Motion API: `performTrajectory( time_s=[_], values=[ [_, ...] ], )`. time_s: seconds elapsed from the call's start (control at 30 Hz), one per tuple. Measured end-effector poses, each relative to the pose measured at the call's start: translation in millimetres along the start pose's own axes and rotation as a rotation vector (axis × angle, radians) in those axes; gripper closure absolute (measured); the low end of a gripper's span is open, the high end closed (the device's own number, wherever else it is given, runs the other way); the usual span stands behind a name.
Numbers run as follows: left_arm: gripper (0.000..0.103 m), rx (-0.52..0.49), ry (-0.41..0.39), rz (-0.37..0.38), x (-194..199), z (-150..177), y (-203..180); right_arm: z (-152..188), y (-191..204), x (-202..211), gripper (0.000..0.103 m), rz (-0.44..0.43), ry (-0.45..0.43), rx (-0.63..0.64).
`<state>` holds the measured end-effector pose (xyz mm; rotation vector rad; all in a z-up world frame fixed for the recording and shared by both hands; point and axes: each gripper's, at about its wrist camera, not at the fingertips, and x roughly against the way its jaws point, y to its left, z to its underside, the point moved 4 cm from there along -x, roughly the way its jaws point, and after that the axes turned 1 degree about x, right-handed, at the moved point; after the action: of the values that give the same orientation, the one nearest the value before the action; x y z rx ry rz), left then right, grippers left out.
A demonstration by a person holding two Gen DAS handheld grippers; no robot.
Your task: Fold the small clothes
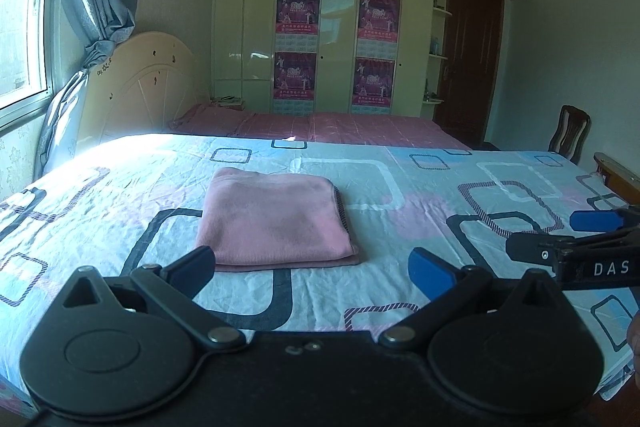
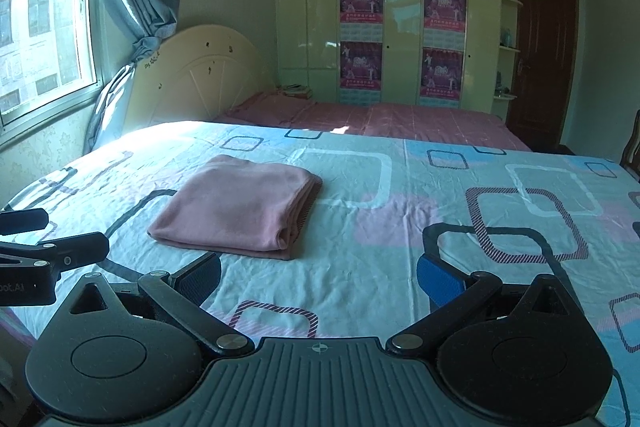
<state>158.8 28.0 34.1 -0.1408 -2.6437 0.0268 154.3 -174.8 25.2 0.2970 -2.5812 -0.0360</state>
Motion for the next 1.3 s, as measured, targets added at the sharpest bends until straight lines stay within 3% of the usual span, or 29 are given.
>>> performTrajectory(
  time_s=[1.3],
  values=[
    [0.0, -0.042, -0.018, 0.0, -6, -10, 3, -11, 0, -6, 0.0, -0.017, -0.013, 0.011]
  ],
)
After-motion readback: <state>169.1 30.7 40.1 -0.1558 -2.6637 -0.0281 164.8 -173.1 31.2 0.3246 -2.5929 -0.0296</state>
